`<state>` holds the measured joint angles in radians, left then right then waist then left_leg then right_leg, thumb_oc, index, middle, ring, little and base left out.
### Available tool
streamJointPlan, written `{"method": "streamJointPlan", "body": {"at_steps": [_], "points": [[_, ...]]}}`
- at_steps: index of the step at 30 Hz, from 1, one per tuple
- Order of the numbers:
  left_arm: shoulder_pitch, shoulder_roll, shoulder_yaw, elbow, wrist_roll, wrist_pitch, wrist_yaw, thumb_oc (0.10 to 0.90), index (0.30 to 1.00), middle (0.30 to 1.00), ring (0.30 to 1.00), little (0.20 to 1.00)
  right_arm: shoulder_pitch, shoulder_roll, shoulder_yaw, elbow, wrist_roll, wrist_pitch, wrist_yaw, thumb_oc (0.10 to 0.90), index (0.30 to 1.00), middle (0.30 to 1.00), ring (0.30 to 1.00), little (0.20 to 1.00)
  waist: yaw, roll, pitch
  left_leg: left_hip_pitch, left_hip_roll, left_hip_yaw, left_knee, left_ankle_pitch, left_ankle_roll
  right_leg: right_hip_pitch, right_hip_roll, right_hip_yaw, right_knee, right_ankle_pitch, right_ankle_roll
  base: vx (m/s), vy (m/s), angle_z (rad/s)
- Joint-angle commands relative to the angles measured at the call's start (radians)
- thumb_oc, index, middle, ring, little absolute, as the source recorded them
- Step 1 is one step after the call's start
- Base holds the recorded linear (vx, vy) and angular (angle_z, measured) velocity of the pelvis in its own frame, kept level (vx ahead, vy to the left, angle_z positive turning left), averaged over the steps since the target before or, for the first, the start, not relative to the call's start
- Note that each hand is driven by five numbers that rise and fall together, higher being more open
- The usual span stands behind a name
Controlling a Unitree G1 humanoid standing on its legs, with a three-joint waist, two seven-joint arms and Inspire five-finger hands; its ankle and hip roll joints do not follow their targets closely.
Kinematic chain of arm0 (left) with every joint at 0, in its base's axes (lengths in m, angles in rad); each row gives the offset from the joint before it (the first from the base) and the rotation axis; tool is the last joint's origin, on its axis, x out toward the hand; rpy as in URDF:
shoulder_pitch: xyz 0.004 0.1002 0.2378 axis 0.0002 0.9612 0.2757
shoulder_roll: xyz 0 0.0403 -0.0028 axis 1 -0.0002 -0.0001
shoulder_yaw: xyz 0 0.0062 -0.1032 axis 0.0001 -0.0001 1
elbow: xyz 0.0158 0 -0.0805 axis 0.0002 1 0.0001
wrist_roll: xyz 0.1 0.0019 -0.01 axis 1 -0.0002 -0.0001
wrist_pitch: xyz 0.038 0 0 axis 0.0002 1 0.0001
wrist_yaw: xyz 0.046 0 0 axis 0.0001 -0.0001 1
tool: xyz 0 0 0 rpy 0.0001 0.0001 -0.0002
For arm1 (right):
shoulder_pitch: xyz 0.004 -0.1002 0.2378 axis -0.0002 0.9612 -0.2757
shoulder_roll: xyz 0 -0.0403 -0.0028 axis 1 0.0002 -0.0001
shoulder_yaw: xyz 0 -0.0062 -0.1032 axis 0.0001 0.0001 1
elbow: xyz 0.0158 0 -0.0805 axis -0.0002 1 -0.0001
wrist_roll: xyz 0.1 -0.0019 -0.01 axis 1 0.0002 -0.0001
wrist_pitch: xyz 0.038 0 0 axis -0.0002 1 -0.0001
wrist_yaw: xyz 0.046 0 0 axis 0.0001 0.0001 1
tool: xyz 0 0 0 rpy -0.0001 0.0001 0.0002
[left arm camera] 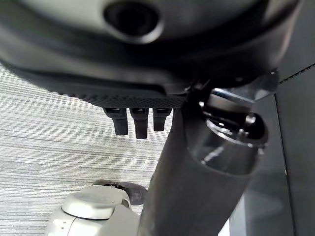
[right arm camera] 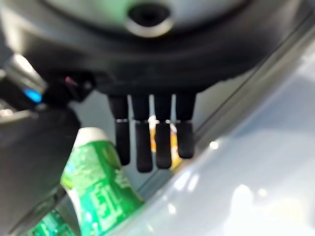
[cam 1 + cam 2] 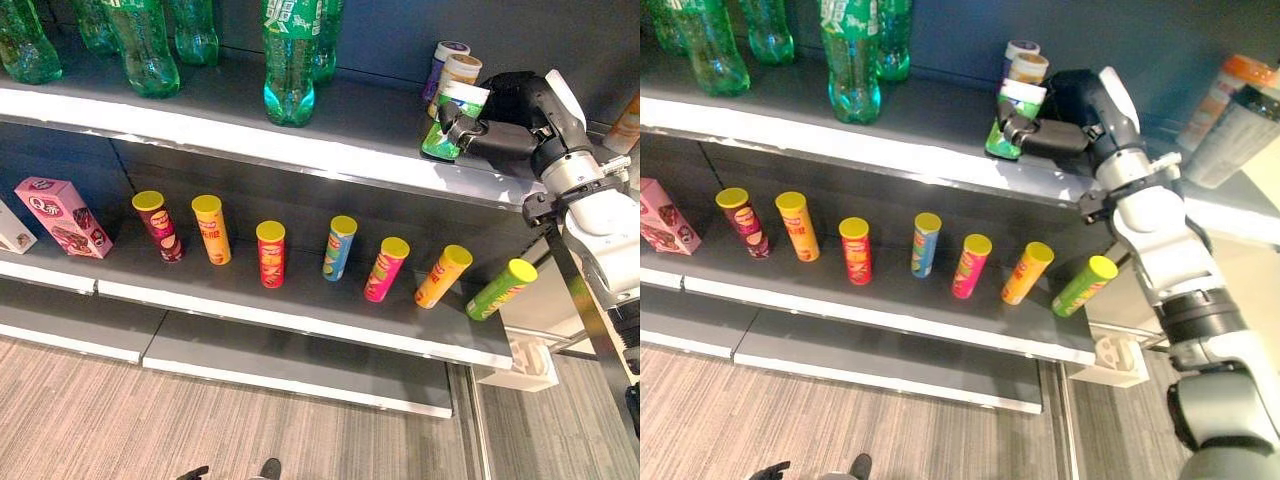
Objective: Put the goods on the table back onto the shelves and tidy them up.
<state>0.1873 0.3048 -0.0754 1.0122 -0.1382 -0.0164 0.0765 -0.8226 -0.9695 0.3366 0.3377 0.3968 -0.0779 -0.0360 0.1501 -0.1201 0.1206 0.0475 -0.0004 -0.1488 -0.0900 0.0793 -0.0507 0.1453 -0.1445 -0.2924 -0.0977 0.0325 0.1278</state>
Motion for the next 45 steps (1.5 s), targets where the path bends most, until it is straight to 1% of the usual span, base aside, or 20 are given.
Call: {"method": "streamJointPlan", "body": {"at_steps": [1,6,7,8,9,23,25,27,29,31,32,33,34,36,37,40,42,43,44,45], "points": [[-0.018,0.046,-0.021,0.014,0.001,-0.024,0.018,0.8,0.9,0.9,0.9,0.9,-0.053,-0.042,-0.061,-0.052,-0.011,-0.059,-0.062,0.4,0.3,0.3,0.3,0.3,0.029,-0.02,-0.066,0.035,0.025,0.057,0.003,-0.137,-0.029,-0.062,-0.073,0.0,0.058,-0.018,0.065,0.0,0.0,0.0],[-0.016,0.046,-0.018,0.009,0.003,-0.024,0.02,0.8,0.9,0.9,0.9,0.9,-0.045,-0.051,-0.064,-0.062,-0.021,-0.061,-0.06,0.4,0.3,0.3,0.3,0.3,0.025,-0.019,-0.067,0.039,0.025,0.059,0.003,-0.139,-0.028,-0.063,-0.073,0.005,0.058,-0.016,0.066,0.0,0.0,0.0],[-0.017,0.047,-0.018,0.009,0.003,-0.024,0.02,0.8,0.9,0.9,0.9,0.9,-0.043,-0.054,-0.065,-0.065,-0.023,-0.06,-0.059,0.431,0.347,0.347,0.347,0.347,0.024,-0.019,-0.066,0.039,0.026,0.06,0.003,-0.139,-0.029,-0.064,-0.073,0.004,0.058,-0.016,0.066,0.0,0.0,0.0],[-0.016,0.046,-0.018,0.008,0.003,-0.024,0.019,0.8,0.9,0.9,0.9,0.9,-0.036,-0.056,-0.07,-0.066,-0.023,-0.061,-0.059,0.712,0.768,0.768,0.768,0.768,0.022,-0.019,-0.067,0.041,0.026,0.061,0.003,-0.14,-0.029,-0.064,-0.073,0.005,0.058,-0.016,0.066,0.0,0.0,0.0],[-0.017,0.047,-0.019,0.009,0.003,-0.024,0.019,0.8,0.9,0.9,0.9,0.9,-0.034,-0.057,-0.073,-0.066,-0.022,-0.061,-0.059,0.8,0.9,0.9,0.9,0.9,0.02,-0.02,-0.066,0.041,0.026,0.062,0.003,-0.14,-0.029,-0.063,-0.072,0.007,0.057,-0.016,0.066,0.0,0.0,0.0],[-0.017,0.048,-0.017,0.004,0.007,-0.021,0.021,0.8,0.9,0.9,0.9,0.9,-0.001,-0.063,-0.129,-0.086,-0.013,-0.066,-0.082,0.8,0.9,0.9,0.9,0.9,0.006,-0.02,-0.068,0.051,0.032,0.074,0.003,-0.147,-0.031,-0.058,-0.067,0.018,0.054,-0.019,0.065,-0.01,-0.005,-0.02],[-0.017,0.047,-0.013,0.005,0.009,-0.02,0.021,0.8,0.9,0.9,0.9,0.9,0.012,-0.072,-0.171,-0.112,-0.011,-0.077,-0.099,0.8,0.9,0.9,0.9,0.9,0.004,-0.019,-0.07,0.054,0.034,0.076,0.003,-0.148,-0.031,-0.057,-0.065,0.02,0.053,-0.02,0.065,0.0,0.0,0.0],[-0.017,0.041,-0.005,0.009,0.011,-0.022,0.024,0.8,0.9,0.9,0.9,0.9,0.042,-0.089,-0.243,-0.168,-0.013,-0.1,-0.131,0.8,0.9,0.9,0.9,0.9,-0.004,-0.017,-0.072,0.054,0.036,0.078,0.003,-0.149,-0.031,-0.057,-0.063,0.022,0.052,-0.021,0.064,0.0,0.0,0.0],[-0.02,0.031,0.01,0.021,0.015,-0.025,0.032,0.8,0.9,0.9,0.9,0.9,0.097,-0.115,-0.349,-0.258,-0.042,-0.127,-0.169,0.8,0.9,0.9,0.9,0.9,-0.02,-0.015,-0.076,0.055,0.039,0.083,0.003,-0.152,-0.031,-0.061,-0.059,0.026,0.05,-0.021,0.065,0.0,0.0,0.0],[-0.02,0.021,0.021,0.027,0.018,-0.025,0.035,0.8,0.9,0.9,0.9,0.9,0.146,-0.113,-0.43,-0.331,-0.048,-0.151,-0.188,0.8,0.9,0.9,0.9,0.9,-0.032,-0.01,-0.078,0.054,0.041,0.086,0.003,-0.153,-0.031,-0.063,-0.056,0.03,0.047,-0.021,0.065,0.02,-0.016,-0.04],[-0.023,0.017,0.028,0.033,0.025,-0.025,0.035,0.8,0.9,0.9,0.9,0.9,0.196,-0.102,-0.496,-0.397,-0.05,-0.165,-0.188,0.8,0.9,0.9,0.9,0.9,-0.04,-0.007,-0.079,0.054,0.042,0.089,0.003,-0.154,-0.031,-0.065,-0.054,0.033,0.045,-0.022,0.065,0.03,-0.017,-0.09],[-0.023,0.016,0.029,0.032,0.028,-0.025,0.033,0.8,0.9,0.9,0.9,0.9,0.249,-0.086,-0.549,-0.453,-0.041,-0.173,-0.177,0.8,0.9,0.9,0.9,0.9,-0.046,-0.005,-0.08,0.054,0.045,0.094,0.003,-0.155,-0.032,-0.068,-0.052,0.036,0.043,-0.021,0.066,0.01,-0.028,-0.07],[-0.023,0.008,0.036,0.029,0.041,-0.026,0.026,0.8,0.9,0.9,0.9,0.9,0.318,-0.069,-0.599,-0.52,-0.036,-0.182,-0.149,0.8,0.9,0.9,0.9,0.9,-0.064,0.001,-0.078,0.053,0.048,0.101,0.003,-0.155,-0.033,-0.073,-0.05,0.042,0.04,-0.019,0.067,0.0,-0.02,-0.08],[-0.023,0.009,0.036,0.027,0.047,-0.027,0.024,0.8,0.9,0.9,0.9,0.9,0.366,-0.067,-0.627,-0.55,-0.044,-0.178,-0.131,0.8,0.9,0.9,0.9,0.9,-0.067,0.001,-0.079,0.052,0.05,0.105,0.003,-0.155,-0.034,-0.077,-0.048,0.046,0.038,-0.017,0.067,-0.02,-0.022,-0.22],[-0.026,0.008,0.04,0.021,0.06,-0.031,0.015,0.8,0.9,0.9,0.9,0.9,0.436,-0.06,-0.658,-0.586,-0.035,-0.167,-0.083,0.8,0.9,0.9,0.9,0.9,-0.082,0.006,-0.078,0.053,0.054,0.117,0.003,-0.157,-0.036,-0.082,-0.045,0.056,0.036,-0.015,0.068,-0.03,-0.033,-0.31],[-0.026,0.012,0.037,0.01,0.069,-0.034,0.001,0.8,0.9,0.9,0.9,0.9,0.504,-0.053,-0.682,-0.598,0.0,-0.164,-0.035,0.8,0.9,0.9,0.9,0.9,-0.091,0.009,-0.077,0.055,0.059,0.131,0.003,-0.157,-0.039,-0.086,-0.041,0.066,0.032,-0.013,0.068,-0.02,-0.023,-0.22],[-0.035,0.021,0.033,-0.001,0.081,-0.037,-0.013,0.8,0.9,0.9,0.9,0.9,0.579,-0.023,-0.693,-0.599,0.056,-0.149,0.027,0.8,0.9,0.9,0.9,0.9,-0.108,0.017,-0.073,0.056,0.062,0.147,0.003,-0.156,-0.042,-0.094,-0.036,0.08,0.03,-0.009,0.068,-0.05,-0.035,-0.29],[-0.04,0.027,0.034,-0.023,0.082,-0.039,-0.023,0.8,0.9,0.9,0.9,0.9,0.636,-0.01,-0.697,-0.588,0.052,-0.136,0.049,0.8,0.9,0.9,0.9,0.9,-0.123,0.025,-0.07,0.056,0.066,0.159,0.003,-0.155,-0.044,-0.099,-0.034,0.089,0.026,-0.006,0.068,-0.04,-0.028,-0.29],[-0.039,0.028,0.033,-0.023,0.082,-0.039,-0.023,0.8,0.9,0.9,0.9,0.9,0.639,-0.009,-0.699,-0.589,0.052,-0.136,0.05,0.8,0.9,0.9,0.9,0.9,-0.121,0.025,-0.071,0.056,0.066,0.16,0.003,-0.155,-0.044,-0.099,-0.034,0.09,0.026,-0.005,0.068,-0.05,-0.035,-0.3],[-0.05,0.037,0.044,-0.048,0.08,-0.04,-0.036,0.8,0.9,0.9,0.9,0.9,0.726,0.0,-0.72,-0.586,0.003,-0.109,0.078,0.8,0.9,0.9,0.9,0.9,-0.145,0.034,-0.067,0.056,0.071,0.176,0.003,-0.153,-0.046,-0.107,-0.031,0.102,0.025,-0.003,0.069,-0.05,-0.032,-0.33]]}}
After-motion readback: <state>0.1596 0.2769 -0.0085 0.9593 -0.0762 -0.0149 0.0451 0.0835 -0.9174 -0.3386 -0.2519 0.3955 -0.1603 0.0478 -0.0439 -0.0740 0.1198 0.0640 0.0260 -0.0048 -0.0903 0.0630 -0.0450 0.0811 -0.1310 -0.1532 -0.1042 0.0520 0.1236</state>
